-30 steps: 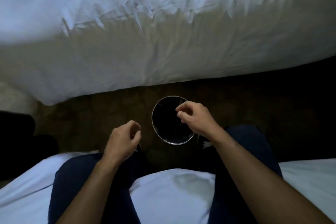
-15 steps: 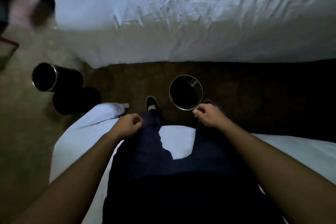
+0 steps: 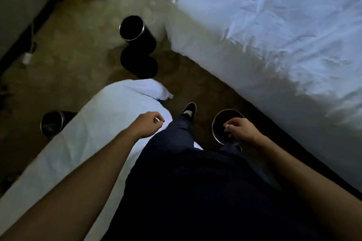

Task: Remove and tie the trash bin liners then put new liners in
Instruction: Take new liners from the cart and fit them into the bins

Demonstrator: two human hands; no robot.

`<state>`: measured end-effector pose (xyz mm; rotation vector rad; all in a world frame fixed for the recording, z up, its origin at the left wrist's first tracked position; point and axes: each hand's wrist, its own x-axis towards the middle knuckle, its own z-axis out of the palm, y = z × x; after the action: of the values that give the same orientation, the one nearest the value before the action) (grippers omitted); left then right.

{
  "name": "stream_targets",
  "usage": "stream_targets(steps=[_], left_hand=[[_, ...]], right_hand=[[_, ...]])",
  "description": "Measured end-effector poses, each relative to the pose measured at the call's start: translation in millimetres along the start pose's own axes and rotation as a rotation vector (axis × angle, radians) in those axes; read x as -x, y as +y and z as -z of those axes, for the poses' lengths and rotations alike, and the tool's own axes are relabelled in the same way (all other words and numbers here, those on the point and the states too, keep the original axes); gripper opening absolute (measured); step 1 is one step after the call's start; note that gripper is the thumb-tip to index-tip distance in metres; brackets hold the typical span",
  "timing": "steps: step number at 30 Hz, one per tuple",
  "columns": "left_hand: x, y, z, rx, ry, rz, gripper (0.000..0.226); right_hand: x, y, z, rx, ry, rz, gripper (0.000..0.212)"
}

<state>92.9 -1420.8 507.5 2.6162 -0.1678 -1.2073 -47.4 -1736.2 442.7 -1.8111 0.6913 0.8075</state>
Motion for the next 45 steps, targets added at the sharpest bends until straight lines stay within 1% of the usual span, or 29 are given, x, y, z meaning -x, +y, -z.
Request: stream_targets(steps=[2, 4, 8, 10, 14, 16, 19, 21, 23, 26, 28, 30, 34, 37, 40, 43, 45], left_hand=[[4.6, -20.8, 2.9, 0.039, 0.037, 0.064, 0.016], [1.3, -42.4, 7.8, 0.062, 0.042, 0.108, 0.016], [-30.5, -68.6, 31.8, 0.114, -0.021, 0.144, 0.016], [-60.9, -78.0, 55.5, 0.123, -0.070, 0.134, 0.014], [-132.5, -93.1, 125.4, 0.022, -0.132, 0.072, 0.011], [-166.4, -95.2, 164.2, -0.047, -0.174, 0.027, 0.011], [-213.5, -88.0, 220.4, -0.207, -0.265, -0.084, 0.012], [-239.0, -74.1, 252.0, -0.278, -0.302, -0.165, 0.015], [-259.7, -56.7, 278.9, -0.271, -0.340, -0.207, 0.018], [-281.9, -29.4, 313.4, -0.225, -0.357, -0.244, 0.015], [-293.2, -9.8, 331.3, -0.196, -0.348, -0.290, 0.016], [-301.2, 5.0, 348.0, -0.132, -0.336, -0.303, 0.018], [-311.0, 1.9, 376.7, 0.062, -0.280, -0.244, 0.016], [-317.0, -27.7, 394.1, 0.190, -0.211, -0.166, 0.014], [-315.8, -68.7, 404.5, 0.362, -0.132, -0.041, 0.016], [-304.2, -112.8, 412.2, 0.516, -0.056, 0.115, 0.014], [-293.6, -140.3, 415.0, 0.615, -0.020, 0.234, 0.013]], right_hand=[[-13.2, -36.4, 9.0, 0.055, -0.044, 0.079, 0.008], [-25.1, -73.7, 17.1, 0.065, -0.076, 0.139, 0.011], [-47.1, -136.6, 24.6, 0.062, -0.071, 0.224, 0.019], [-60.0, -165.1, 23.3, 0.029, -0.070, 0.211, 0.021], [-88.4, -219.6, 11.3, -0.012, -0.003, 0.136, 0.013], [-98.9, -240.5, 5.0, 0.017, 0.029, 0.082, 0.011], [-109.8, -264.6, -4.9, 0.080, 0.107, -0.030, 0.019], [-112.2, -273.2, -10.7, 0.044, 0.183, -0.136, 0.019], [-110.8, -277.8, -13.8, 0.015, 0.257, -0.247, 0.016], [-112.2, -283.3, -12.3, 0.032, 0.297, -0.357, 0.014], [-117.9, -289.9, -7.9, 0.048, 0.305, -0.386, 0.015], [-131.7, -301.3, -3.5, 0.065, 0.306, -0.375, 0.016], [-174.7, -344.9, 5.1, 0.083, 0.276, -0.288, 0.015], [-220.8, -392.6, 13.7, 0.195, 0.172, -0.188, 0.017], [-266.5, -441.9, 22.9, 0.327, 0.048, -0.082, 0.017], [-315.6, -494.1, 29.9, 0.489, -0.061, 0.042, 0.024], [-348.4, -532.3, 32.2, 0.557, -0.135, 0.112, 0.023]])
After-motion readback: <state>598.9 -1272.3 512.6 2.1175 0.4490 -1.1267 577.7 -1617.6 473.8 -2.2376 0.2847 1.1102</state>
